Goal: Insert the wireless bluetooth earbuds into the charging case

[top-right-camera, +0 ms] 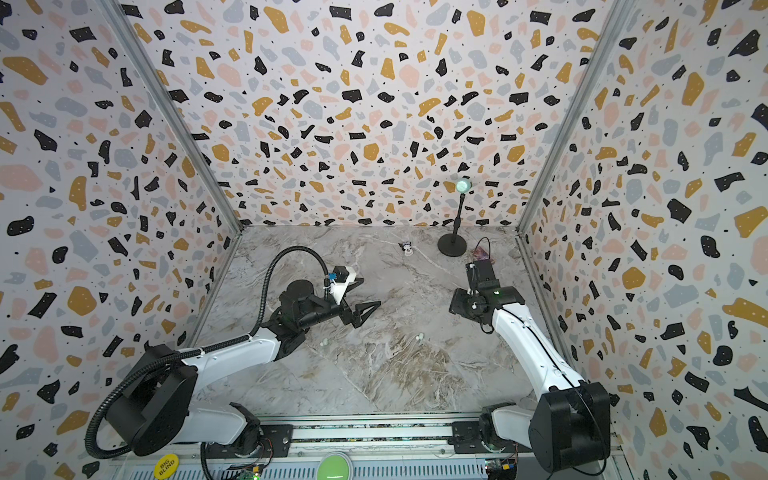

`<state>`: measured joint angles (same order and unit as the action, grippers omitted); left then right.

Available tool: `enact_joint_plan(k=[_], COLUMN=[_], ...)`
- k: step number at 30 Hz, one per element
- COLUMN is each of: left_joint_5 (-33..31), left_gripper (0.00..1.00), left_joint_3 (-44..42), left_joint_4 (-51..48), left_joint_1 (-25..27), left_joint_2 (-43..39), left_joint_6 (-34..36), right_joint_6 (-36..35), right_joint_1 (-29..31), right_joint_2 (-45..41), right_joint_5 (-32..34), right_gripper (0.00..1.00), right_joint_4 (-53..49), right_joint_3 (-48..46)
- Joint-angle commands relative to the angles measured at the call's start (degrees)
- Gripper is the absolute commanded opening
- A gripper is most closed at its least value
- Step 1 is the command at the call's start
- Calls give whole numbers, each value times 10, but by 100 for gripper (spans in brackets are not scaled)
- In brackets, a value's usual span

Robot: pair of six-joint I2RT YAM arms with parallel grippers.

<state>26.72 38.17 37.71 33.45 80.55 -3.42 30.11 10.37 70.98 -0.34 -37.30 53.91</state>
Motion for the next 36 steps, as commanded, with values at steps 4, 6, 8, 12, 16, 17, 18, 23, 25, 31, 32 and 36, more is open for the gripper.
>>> enact_joint_plan(k=[4,6,8,12,16,17,18,23,25,31,32,36], left_joint_5=[-105,-148,-168,-220,-266,-278,-283,-304,-306,-316,-319,-341], left_gripper=[100,100,100,100,100,100,100,100,100,100,100,100], left_joint_3=[67,69,69,75,78,76,73,61,67,72,67,36], left_joint_4=[-107,-121,-124,-145,-167,-168,-169,-173,-185,-218,-219,-229], left_joint_1=[-1,-2,-6,-7,-8,-8,-11,-15,-15,-32,-36,-56], left_joint_2=[28,29,27,28,24,21,17,-1,0,-11,-17,-52], left_joint_6=[10,9,6,1,-8,-12,-17,-38,-39,-70,-77,-103], right_joint_6=[-40,-42,-44,-42,-35,-33,-31,-34,-34,-25,-21,3], right_joint_1=[-50,-61,-68,-72,-72,-72,-73,-73,-72,-45,-36,27], right_joint_2=[32,51,69,103,128,130,134,143,139,87,78,40], right_joint_5=[47,51,52,59,60,60,59,53,53,83,88,107], right_gripper=[55,55,55,56,59,60,62,80,87,95,95,95], right_joint_4=[112,131,153,176,194,198,198,196,184,99,84,19], right_joint_3=[-49,-60,-71,-85,-101,-104,-106,-106,-99,-55,-48,-11])
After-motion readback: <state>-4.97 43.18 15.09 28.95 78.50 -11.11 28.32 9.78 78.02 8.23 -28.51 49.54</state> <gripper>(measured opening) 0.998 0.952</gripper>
